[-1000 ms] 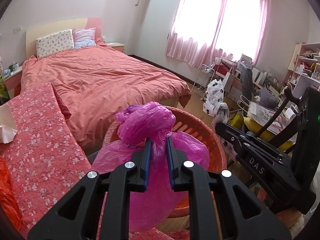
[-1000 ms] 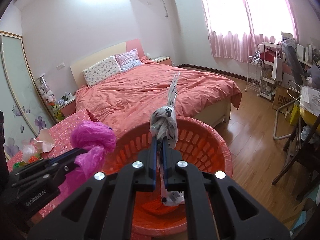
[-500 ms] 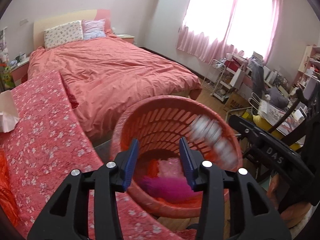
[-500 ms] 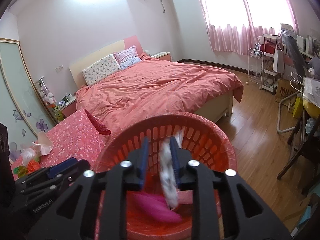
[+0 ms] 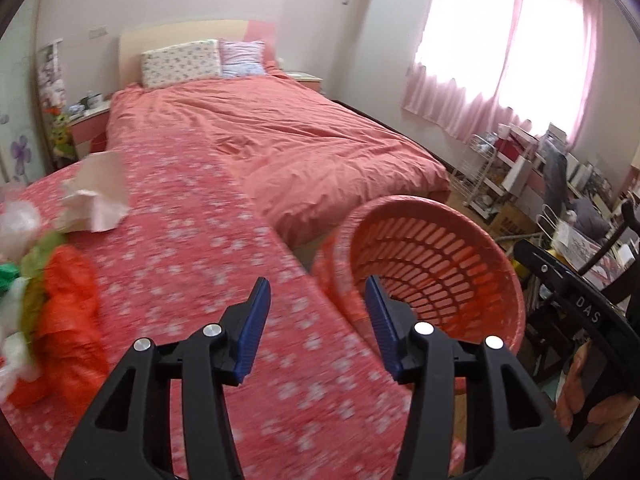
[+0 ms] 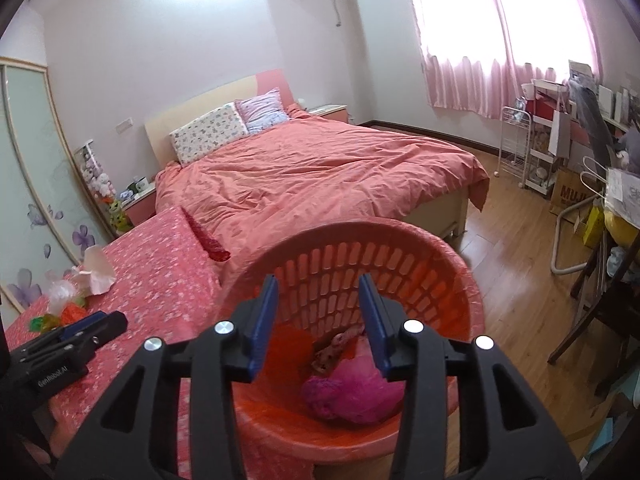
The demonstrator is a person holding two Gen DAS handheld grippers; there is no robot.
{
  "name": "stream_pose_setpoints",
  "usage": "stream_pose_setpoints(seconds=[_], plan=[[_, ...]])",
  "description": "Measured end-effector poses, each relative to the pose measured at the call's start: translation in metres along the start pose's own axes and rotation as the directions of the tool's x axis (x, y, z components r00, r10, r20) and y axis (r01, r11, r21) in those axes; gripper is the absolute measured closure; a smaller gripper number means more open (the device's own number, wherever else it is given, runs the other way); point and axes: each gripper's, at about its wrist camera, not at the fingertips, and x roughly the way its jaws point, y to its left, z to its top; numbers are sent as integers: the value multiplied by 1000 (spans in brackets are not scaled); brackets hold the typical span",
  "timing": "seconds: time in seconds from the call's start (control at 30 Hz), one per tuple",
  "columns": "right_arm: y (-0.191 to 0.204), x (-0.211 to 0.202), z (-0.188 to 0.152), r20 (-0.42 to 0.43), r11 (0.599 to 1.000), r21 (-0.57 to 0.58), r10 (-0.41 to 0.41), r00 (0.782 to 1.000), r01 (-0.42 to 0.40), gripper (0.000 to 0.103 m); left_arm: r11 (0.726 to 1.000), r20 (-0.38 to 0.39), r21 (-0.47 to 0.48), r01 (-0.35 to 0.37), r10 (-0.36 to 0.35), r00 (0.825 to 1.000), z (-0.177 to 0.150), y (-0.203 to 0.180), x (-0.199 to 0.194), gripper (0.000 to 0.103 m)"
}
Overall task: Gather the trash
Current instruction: 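Grasp the red bag with the right tool while the left tool grasps the clear bag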
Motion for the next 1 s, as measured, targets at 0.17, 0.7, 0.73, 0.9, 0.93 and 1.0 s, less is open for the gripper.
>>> stream_pose_setpoints(seconds=[0.17,0.7,0.73,0.9,0.93,1.0], plan=[[34,-9,-6,-13,998,-50,44,999,-44,61,997,17,-39,-65,66,998,-2,30,-27,53],[215,6,-53,-182,925,-237,258,949,-297,62,935,75,-213,-282,304,950,-14,161,-113,48],[223,8,-55,-191,919,-243,268,944,-310,62,928,71,-222,-298,320,945,-16,170,-115,48],[273,21,-68,-255,885,-268,318,913,-382,62,898,40,-259,-355,378,925,-29,207,-115,48],[278,23,-69,-265,879,-271,323,908,-392,62,894,33,-269,-357,379,925,-32,214,-115,48],[290,28,-74,-287,869,-279,330,899,-408,62,888,21,-284,-361,382,924,-38,226,-116,48]])
